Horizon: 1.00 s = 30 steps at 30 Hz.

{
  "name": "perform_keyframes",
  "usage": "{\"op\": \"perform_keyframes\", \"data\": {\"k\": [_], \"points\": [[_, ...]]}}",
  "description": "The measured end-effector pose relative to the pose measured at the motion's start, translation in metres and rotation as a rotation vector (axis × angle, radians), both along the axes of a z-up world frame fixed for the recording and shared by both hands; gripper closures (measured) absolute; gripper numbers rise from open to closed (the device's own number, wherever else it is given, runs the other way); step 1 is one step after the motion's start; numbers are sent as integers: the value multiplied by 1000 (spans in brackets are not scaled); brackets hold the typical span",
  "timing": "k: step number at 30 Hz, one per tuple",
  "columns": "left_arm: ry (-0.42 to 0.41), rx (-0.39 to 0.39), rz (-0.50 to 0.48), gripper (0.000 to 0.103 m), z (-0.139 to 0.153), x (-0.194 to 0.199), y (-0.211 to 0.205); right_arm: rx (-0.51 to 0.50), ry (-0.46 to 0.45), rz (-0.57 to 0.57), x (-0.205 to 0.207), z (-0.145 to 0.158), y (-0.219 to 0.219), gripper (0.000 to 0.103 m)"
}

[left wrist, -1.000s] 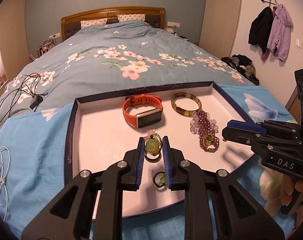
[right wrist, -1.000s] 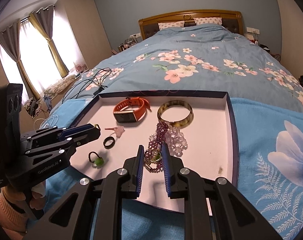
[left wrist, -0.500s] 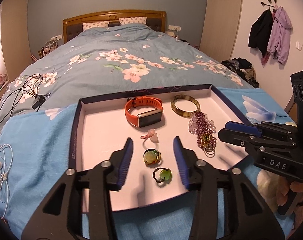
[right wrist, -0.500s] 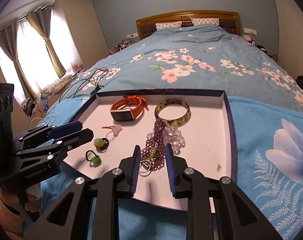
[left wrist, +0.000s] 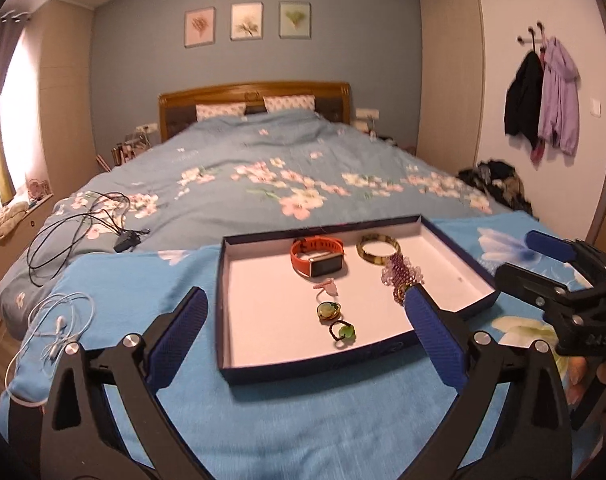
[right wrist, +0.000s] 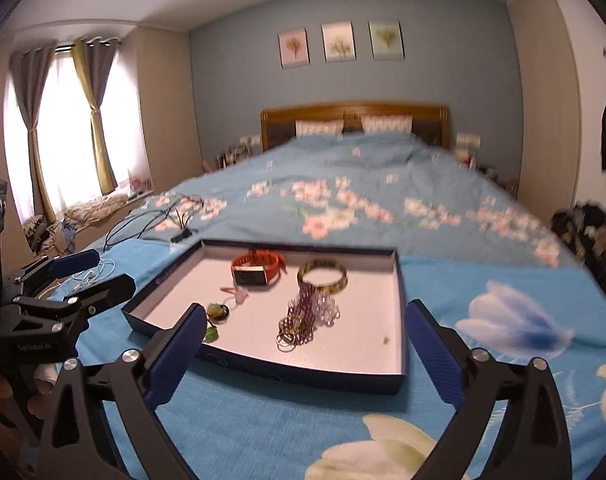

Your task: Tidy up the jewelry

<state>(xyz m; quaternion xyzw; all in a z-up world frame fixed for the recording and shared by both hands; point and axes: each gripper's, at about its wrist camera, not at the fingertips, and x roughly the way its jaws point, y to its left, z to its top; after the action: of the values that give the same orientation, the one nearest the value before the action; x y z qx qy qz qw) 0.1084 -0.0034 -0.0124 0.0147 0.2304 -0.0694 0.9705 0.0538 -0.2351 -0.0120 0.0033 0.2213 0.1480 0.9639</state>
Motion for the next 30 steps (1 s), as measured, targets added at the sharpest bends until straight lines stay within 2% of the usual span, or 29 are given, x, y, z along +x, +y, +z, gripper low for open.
{"op": "perform_keyframes", "data": {"k": [3, 7, 16, 19, 30], "points": [[-66, -14, 25, 6, 4, -26, 5, -15, -70, -8, -20, 6, 2, 7], [-104, -64, 37, 6, 4, -53, 12, -22, -111, -20, -37, 8, 2, 7], [-191, -77, 62, 6, 8, -100, 12, -16, -100, -18, -62, 4, 3, 7], [-213, -49, 66, 6, 11, -107, 8, -19, -101, -20, -67, 4, 4, 7], [-251, -38, 67, 6, 18, -124, -2, -12, -123, -26, -82, 5, 4, 7]]}}
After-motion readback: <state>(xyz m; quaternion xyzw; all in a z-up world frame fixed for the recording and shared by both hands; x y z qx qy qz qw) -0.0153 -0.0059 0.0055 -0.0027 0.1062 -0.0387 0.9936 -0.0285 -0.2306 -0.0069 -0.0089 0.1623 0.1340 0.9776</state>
